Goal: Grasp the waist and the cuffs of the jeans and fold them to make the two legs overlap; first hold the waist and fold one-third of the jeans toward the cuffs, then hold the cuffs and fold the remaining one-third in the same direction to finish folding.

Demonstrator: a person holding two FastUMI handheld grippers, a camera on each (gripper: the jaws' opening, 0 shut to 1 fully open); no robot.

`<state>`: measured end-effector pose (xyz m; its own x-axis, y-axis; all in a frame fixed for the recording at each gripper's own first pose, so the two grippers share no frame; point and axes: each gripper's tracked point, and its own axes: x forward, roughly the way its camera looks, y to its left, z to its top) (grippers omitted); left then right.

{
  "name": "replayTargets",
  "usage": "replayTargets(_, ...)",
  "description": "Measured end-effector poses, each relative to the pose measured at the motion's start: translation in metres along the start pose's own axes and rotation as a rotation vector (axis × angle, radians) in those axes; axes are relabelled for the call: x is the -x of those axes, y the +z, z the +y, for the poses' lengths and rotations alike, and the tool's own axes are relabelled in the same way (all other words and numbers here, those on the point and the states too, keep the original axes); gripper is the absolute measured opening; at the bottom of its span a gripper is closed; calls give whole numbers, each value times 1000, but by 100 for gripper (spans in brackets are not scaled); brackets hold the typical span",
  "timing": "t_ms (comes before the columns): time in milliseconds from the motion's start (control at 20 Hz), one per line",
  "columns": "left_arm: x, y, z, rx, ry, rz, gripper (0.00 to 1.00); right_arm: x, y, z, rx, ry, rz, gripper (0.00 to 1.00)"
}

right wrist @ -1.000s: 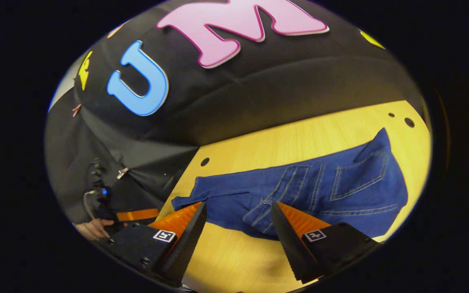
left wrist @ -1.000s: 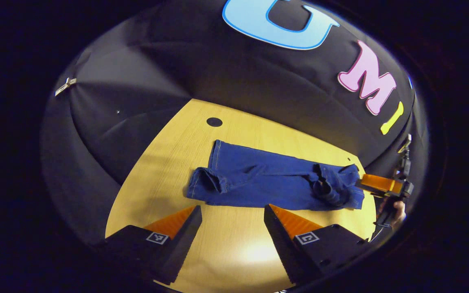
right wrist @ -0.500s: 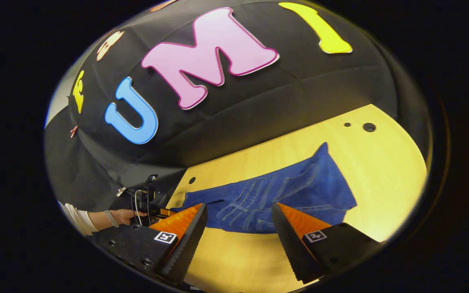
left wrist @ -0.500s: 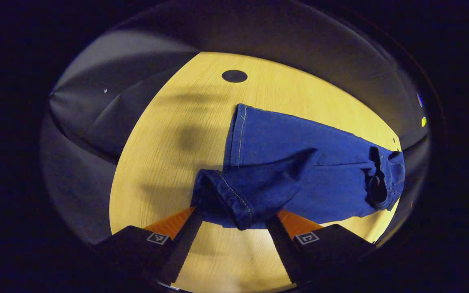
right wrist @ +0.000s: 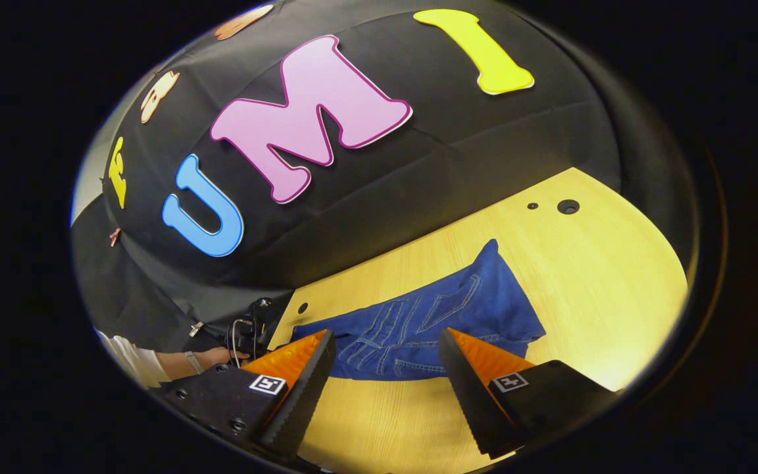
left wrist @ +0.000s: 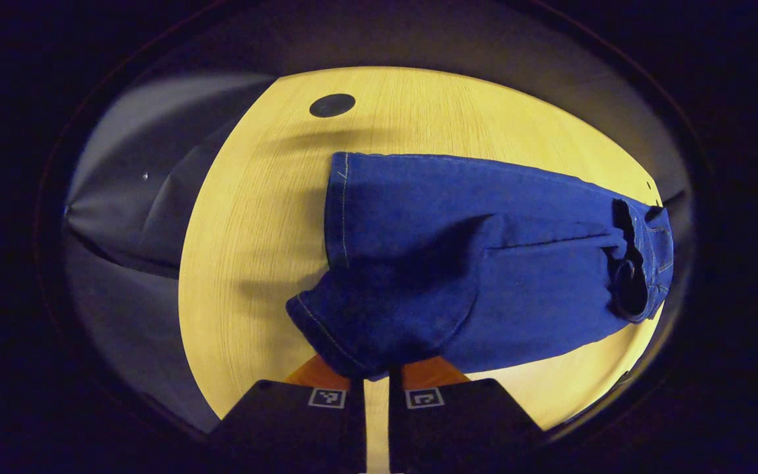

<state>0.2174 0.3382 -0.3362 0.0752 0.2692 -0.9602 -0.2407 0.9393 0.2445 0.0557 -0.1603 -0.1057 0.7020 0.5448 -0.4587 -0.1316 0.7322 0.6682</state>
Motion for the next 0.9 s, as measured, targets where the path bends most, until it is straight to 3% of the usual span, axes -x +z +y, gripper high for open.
replayTargets(100, 15, 2, -10, -26, -35, -13, 11, 7, 7, -2, 2, -7, -12, 97)
replayTargets(250, 65, 22, -37, -140, -68, -122, 7, 11, 13, -4, -3, -7, -23, 97)
replayTargets(300, 89, 30, -56, -181, -87, -166, 10, 13, 16, -4, -10, -3, -28, 97)
replayTargets(450, 166, 59, -145, -216, -250, -289, 9, 17, 27, -3, -30, 13, -54, 97)
replayTargets(650, 231, 69, -283, -351, -425, -402, 9, 34, 35, -3, -11, 27, -72, 97)
replayTargets(750, 227, 62, -351, -376, -507, -382, 9, 51, 40, -7, 3, 26, -85, 97)
replayTargets(900, 185, 40, -425, -394, -518, -292, 9, 78, 48, -17, 27, 21, -109, 97)
